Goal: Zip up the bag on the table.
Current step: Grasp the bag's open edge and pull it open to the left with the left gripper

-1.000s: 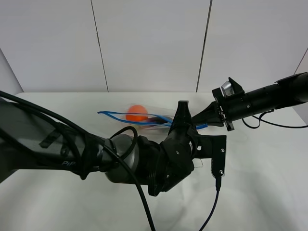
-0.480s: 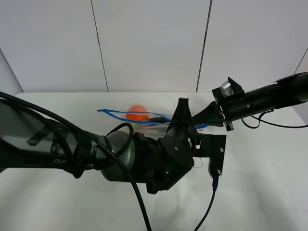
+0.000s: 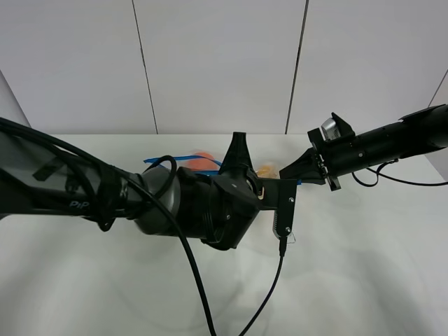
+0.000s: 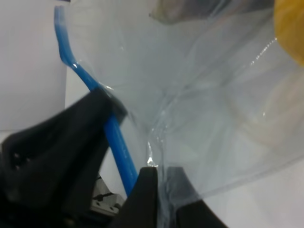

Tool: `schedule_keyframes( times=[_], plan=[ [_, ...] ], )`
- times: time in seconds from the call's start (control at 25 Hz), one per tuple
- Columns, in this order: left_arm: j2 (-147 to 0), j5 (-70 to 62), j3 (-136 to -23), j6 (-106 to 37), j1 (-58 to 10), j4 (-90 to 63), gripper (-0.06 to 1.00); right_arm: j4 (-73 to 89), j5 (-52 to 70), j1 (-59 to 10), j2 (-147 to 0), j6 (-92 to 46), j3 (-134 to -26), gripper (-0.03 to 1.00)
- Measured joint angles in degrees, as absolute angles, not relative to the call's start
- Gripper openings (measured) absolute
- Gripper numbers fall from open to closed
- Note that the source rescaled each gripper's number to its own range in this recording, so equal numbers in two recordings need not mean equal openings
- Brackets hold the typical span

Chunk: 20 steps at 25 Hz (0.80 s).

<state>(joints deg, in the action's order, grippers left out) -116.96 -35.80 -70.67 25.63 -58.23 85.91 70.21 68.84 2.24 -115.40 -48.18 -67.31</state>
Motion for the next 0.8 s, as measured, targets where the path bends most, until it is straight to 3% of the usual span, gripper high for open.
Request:
schedule_keyframes(
  times=[0.8],
  plan=[
    [-107.52, -36.76, -58.26, 22.6, -46.08, 83.84, 0.0, 68.17, 68.52, 2.24, -115.4, -47.09, -67.31, 0.0]
  ],
)
